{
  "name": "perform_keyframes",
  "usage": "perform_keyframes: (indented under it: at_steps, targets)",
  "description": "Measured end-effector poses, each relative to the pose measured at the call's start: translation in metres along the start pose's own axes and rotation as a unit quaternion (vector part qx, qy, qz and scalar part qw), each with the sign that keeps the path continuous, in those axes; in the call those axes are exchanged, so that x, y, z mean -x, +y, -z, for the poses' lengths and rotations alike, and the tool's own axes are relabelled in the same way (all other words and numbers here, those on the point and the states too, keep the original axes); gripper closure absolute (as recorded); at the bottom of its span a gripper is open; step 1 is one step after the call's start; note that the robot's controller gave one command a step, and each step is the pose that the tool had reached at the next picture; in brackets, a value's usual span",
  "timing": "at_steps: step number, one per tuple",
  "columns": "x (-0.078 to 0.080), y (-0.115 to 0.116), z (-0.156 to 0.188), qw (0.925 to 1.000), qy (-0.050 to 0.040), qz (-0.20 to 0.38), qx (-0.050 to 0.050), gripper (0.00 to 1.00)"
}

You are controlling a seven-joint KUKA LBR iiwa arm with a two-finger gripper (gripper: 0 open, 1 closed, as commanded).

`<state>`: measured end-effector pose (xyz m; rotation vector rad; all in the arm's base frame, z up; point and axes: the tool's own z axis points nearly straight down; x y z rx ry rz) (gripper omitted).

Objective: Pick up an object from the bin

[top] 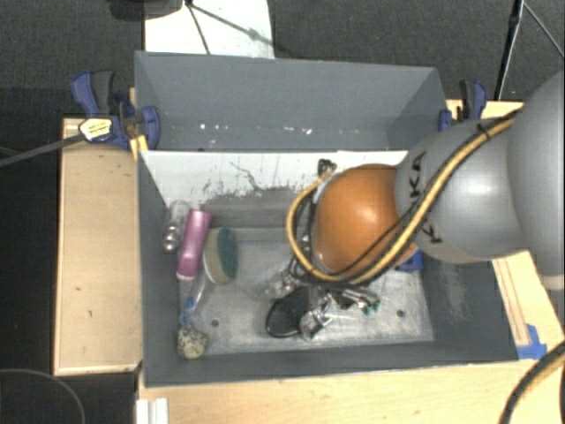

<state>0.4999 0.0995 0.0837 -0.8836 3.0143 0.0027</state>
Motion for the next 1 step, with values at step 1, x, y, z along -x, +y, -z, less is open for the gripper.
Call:
perform_keyframes:
  at_steps: [1]
  targets:
    - [0.0432, 0.001, 0.132, 0.9999, -0.005, -0.012, -0.002, 1.0]
